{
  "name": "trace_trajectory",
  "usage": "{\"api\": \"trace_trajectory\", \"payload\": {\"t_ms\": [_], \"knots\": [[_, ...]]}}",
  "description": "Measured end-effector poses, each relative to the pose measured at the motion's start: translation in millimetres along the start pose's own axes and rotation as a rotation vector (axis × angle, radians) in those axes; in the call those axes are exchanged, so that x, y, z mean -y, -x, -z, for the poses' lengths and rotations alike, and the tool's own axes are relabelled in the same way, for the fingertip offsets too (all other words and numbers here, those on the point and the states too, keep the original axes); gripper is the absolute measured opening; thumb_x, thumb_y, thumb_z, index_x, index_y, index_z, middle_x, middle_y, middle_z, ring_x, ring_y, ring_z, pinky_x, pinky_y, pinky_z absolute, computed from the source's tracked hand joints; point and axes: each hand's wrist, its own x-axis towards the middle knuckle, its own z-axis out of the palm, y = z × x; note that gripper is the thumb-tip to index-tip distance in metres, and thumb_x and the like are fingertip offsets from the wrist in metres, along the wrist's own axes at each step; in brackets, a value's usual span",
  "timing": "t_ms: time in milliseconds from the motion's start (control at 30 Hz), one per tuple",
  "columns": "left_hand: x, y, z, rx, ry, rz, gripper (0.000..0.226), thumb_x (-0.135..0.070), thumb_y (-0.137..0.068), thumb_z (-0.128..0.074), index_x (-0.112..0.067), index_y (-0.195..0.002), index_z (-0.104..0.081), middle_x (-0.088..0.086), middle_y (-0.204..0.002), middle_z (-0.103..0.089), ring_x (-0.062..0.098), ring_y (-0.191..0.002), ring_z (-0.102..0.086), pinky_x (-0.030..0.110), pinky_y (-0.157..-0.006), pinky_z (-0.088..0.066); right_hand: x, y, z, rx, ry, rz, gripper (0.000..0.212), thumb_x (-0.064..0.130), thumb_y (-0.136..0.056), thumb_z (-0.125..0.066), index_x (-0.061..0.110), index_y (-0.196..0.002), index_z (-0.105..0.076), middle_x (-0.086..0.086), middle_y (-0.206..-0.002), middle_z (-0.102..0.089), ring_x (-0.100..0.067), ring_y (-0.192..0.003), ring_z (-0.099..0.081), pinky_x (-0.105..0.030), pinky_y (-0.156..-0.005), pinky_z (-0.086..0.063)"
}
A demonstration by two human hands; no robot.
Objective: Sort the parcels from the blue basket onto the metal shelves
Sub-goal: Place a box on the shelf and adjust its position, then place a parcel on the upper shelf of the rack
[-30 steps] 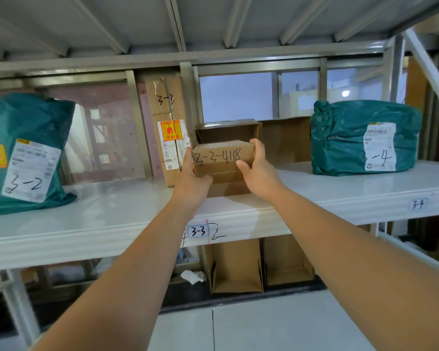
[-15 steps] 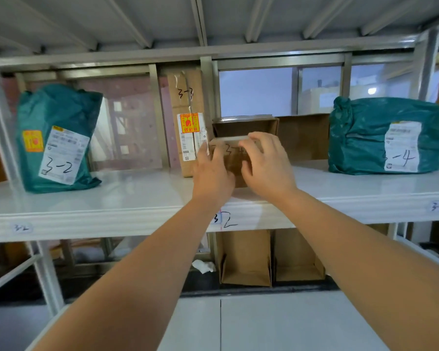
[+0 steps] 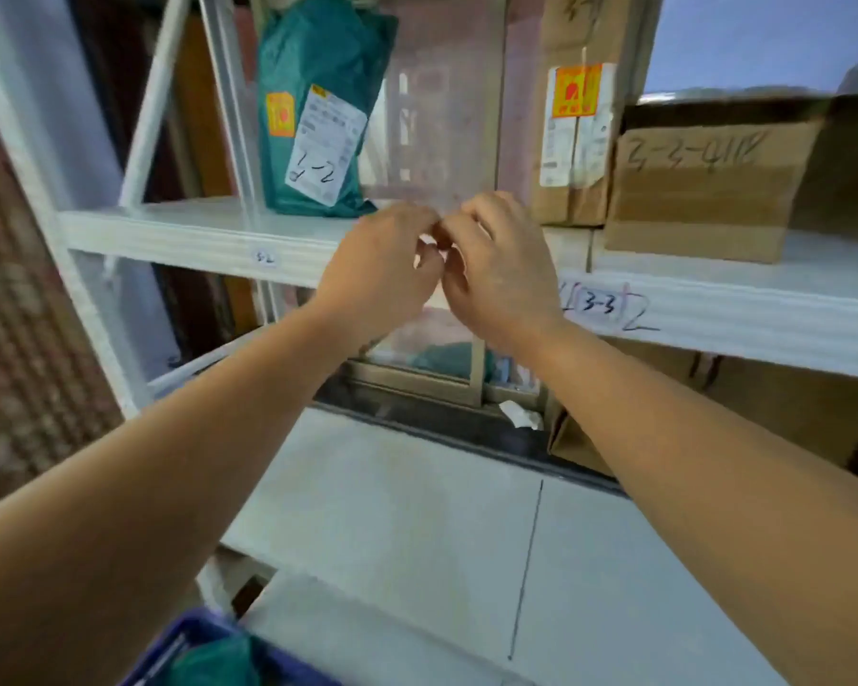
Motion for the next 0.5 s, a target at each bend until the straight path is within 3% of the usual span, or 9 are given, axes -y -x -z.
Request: {"api": "trace_trajectory", "payload": {"t_ms": [67,133,233,300,400,500], "knots": [[39.2,35.9,8.4,0.069,-0.039,0.098,0.016,-0.015,-0.084,-0.044,-0.012,-0.087,-0.06,0.004,-0.09,-0.059,0.023,-0.084,-0.054,0.03,-0.077,-0.04,35.8,16.9,-41.3,0.006,-0.121,0.033,0.014,0.009,-0.077,-0.054,0.003,-0.086,-0.063,-0.016,-0.081,-0.057,-0.034,-0.076,-0.053,-0.04,-0.063,-0.04],[84.0,76.2,6.4,0.207,-0.164,0.198,0.015,-0.023,-0.087,-0.043,-0.015,-0.089,-0.056,0.008,-0.095,-0.062,0.029,-0.089,-0.058,0.036,-0.079,-0.046,77.6,41.0,-81.9,0.184,-0.254,0.044,0.016,0.014,-0.082,-0.049,0.008,-0.094,-0.057,-0.017,-0.086,-0.057,-0.035,-0.078,-0.054,-0.04,-0.062,-0.042],[159.9,147.6,-7.8,0.548,-0.316,0.421,0.031,-0.02,-0.092,-0.047,-0.019,-0.122,-0.053,0.009,-0.119,-0.061,0.029,-0.105,-0.059,0.037,-0.084,-0.048,139.2,83.4,-133.5,0.863,-0.337,-0.054,0.04,0.022,-0.091,-0.046,0.023,-0.131,-0.041,-0.011,-0.125,-0.05,-0.034,-0.103,-0.056,-0.042,-0.077,-0.048],[209.4,203.8,-15.1,0.772,-0.33,0.594,0.04,-0.02,-0.091,-0.05,-0.024,-0.131,-0.048,0.005,-0.128,-0.057,0.025,-0.111,-0.056,0.035,-0.087,-0.047,171.8,110.9,-163.0,1.222,-0.393,-0.053,0.051,0.025,-0.091,-0.049,0.03,-0.139,-0.035,-0.006,-0.138,-0.046,-0.03,-0.116,-0.052,-0.04,-0.089,-0.047],[268.4,289.8,-24.9,1.138,-0.347,0.747,0.046,-0.02,-0.091,-0.051,-0.017,-0.136,-0.046,0.009,-0.131,-0.054,0.026,-0.116,-0.053,0.037,-0.098,-0.045,212.7,155.0,-202.3,1.608,-0.419,-0.017,0.049,0.027,-0.093,-0.05,0.03,-0.14,-0.036,-0.008,-0.134,-0.051,-0.028,-0.114,-0.052,-0.039,-0.094,-0.045],[309.0,362.6,-36.7,1.422,-0.326,0.772,0.036,-0.021,-0.093,-0.048,-0.01,-0.127,-0.054,0.009,-0.12,-0.06,0.024,-0.107,-0.056,0.034,-0.092,-0.044,245.5,197.6,-234.4,1.836,-0.357,0.039,0.049,0.026,-0.095,-0.049,0.026,-0.143,-0.036,-0.011,-0.136,-0.048,-0.028,-0.118,-0.049,-0.033,-0.093,-0.04]]}}
